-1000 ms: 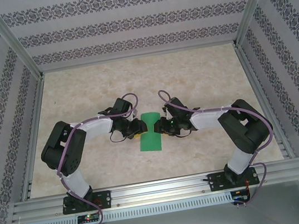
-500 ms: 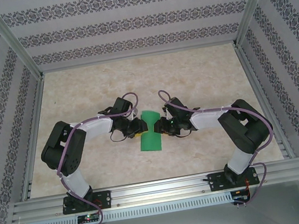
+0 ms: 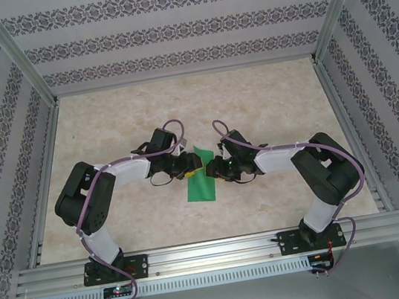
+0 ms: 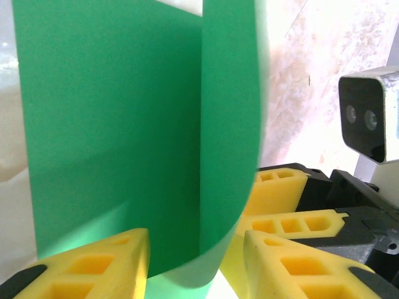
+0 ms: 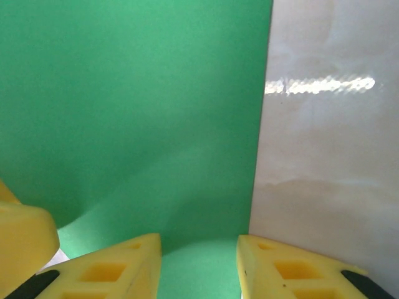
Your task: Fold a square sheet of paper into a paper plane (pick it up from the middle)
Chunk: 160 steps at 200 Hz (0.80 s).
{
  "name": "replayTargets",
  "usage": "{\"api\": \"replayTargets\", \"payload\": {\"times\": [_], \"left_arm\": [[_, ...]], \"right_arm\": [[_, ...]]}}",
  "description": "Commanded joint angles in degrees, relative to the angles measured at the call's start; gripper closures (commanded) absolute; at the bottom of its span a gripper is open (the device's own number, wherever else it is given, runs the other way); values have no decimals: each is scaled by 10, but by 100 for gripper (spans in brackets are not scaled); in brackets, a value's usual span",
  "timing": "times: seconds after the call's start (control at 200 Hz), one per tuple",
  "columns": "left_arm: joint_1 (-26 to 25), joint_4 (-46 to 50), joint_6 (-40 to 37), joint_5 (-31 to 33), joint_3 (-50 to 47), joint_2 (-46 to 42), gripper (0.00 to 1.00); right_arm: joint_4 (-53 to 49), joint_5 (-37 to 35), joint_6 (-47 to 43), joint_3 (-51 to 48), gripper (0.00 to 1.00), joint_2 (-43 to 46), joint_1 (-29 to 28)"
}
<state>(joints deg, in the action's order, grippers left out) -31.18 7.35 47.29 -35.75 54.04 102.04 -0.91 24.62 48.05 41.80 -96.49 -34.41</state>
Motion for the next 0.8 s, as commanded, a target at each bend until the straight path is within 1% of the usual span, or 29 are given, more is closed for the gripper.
{"api": "replayTargets", "payload": {"times": [0.0, 0.2, 0.32, 0.465, 0.585, 0.694, 0.794], "left_arm": [[1, -24, -3, -5, -2, -1, 53], [6, -10, -33, 1, 14, 4, 51], [7, -2, -37, -7, 23, 7, 52], [8, 36, -42, -1, 29, 5, 59], [7, 47, -36, 9, 26, -1, 66], [7, 45, -28, 8, 27, -2, 66], [7, 40, -20, 6, 29, -3, 67]], "right_arm": [[5, -12, 4, -18, 61, -11, 3], [7, -10, 5, -19, 61, -14, 4], [7, -9, 4, -19, 61, -12, 5], [14, -5, 7, -18, 60, 7, 5], [10, -18, 0, -23, 57, 60, 4], [-24, -65, -34, -29, 53, 122, -9], [-43, -133, -78, -42, 49, 187, -42]]}}
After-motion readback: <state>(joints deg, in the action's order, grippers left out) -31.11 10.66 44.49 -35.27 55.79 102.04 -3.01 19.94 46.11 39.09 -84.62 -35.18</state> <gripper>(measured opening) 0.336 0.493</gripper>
